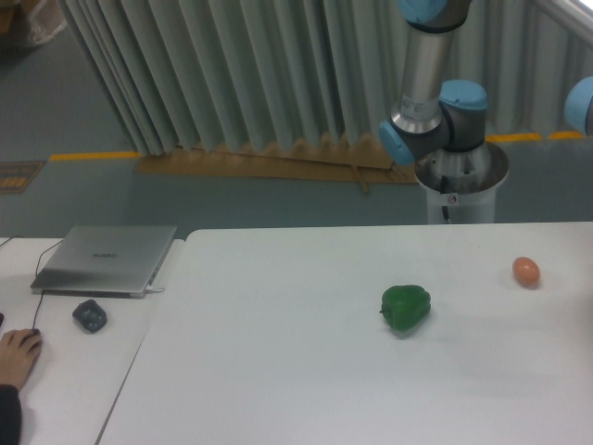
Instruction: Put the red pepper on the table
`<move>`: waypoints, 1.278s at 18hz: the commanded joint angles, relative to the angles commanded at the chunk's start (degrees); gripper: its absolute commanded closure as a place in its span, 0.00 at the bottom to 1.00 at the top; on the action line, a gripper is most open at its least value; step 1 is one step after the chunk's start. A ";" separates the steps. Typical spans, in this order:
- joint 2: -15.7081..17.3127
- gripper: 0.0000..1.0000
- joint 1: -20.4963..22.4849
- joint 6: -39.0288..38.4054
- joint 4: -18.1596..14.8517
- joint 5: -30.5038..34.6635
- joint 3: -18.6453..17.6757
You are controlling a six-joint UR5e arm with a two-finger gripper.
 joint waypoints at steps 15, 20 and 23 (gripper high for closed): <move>0.44 0.00 0.00 0.08 0.00 0.00 0.00; 1.06 0.00 0.18 0.52 0.17 0.00 -0.08; 1.06 0.00 0.09 0.61 0.79 -0.09 -0.08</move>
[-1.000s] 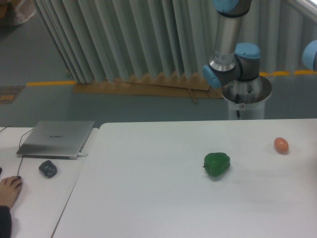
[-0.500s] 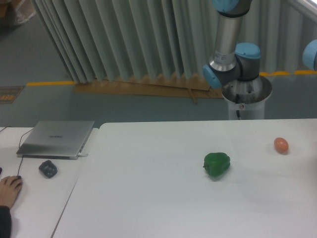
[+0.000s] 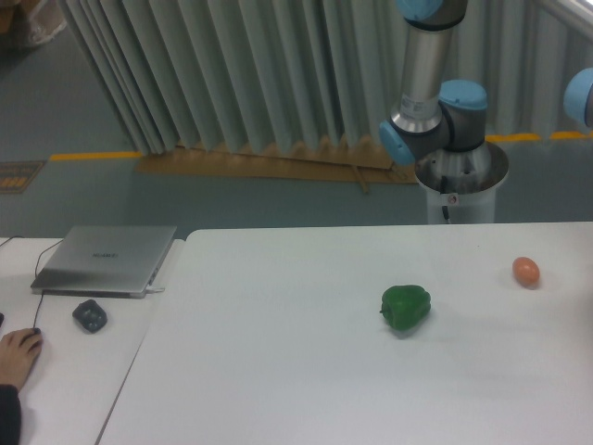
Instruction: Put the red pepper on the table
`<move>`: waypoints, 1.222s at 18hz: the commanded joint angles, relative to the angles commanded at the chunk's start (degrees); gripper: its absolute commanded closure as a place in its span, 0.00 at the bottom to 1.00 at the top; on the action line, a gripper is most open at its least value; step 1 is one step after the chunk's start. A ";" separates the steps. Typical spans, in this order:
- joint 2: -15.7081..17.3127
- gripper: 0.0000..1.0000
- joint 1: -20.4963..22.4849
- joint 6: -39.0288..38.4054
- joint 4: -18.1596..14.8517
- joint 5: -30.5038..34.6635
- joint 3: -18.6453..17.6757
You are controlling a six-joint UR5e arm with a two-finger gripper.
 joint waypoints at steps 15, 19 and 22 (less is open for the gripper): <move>-0.35 0.00 0.17 0.09 3.08 -1.94 0.27; 0.00 0.00 1.05 0.17 3.34 -1.23 0.79; 0.00 0.00 3.24 1.13 3.34 -2.20 0.79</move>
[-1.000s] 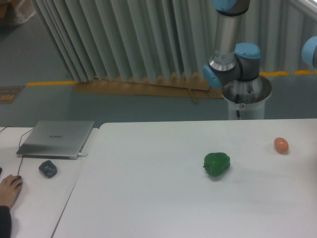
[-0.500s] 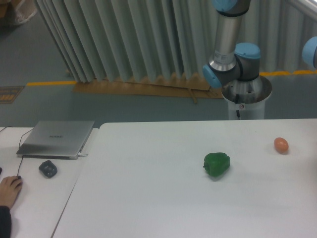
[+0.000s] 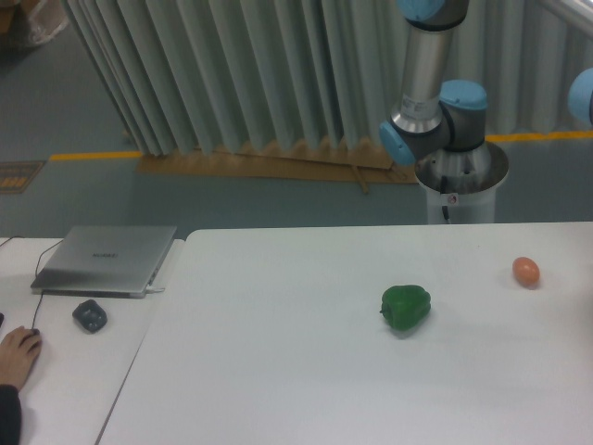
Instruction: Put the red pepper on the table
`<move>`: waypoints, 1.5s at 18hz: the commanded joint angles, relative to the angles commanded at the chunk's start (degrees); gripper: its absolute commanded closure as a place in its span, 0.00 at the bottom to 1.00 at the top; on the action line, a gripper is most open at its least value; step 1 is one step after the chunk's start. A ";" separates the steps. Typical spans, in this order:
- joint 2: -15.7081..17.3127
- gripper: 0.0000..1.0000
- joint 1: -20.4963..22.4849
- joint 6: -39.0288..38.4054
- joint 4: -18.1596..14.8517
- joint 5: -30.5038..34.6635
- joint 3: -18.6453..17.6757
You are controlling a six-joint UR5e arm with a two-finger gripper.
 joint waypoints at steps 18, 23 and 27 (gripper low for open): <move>-6.06 0.00 5.20 9.87 -0.09 15.21 1.06; -9.40 0.00 5.20 8.71 0.00 15.03 3.86; -11.86 0.00 5.20 9.59 0.09 15.12 6.41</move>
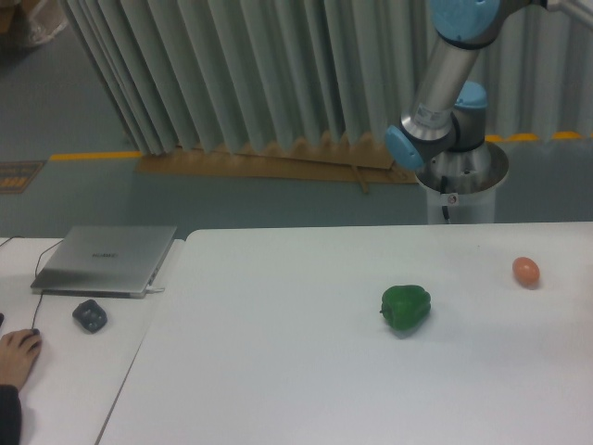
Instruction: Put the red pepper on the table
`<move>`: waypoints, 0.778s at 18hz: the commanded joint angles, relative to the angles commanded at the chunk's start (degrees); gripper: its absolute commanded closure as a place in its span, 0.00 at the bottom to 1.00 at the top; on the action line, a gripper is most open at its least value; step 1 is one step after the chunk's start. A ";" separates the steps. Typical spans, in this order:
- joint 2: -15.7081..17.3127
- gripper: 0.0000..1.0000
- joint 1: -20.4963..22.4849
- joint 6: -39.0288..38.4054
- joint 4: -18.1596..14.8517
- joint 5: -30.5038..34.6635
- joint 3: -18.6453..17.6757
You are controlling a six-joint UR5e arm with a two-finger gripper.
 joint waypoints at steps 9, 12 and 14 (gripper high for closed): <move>-2.81 0.00 0.00 3.59 3.86 0.00 0.36; -3.08 0.00 0.79 5.19 4.66 0.52 0.00; -3.08 0.00 0.79 5.27 4.66 1.14 0.00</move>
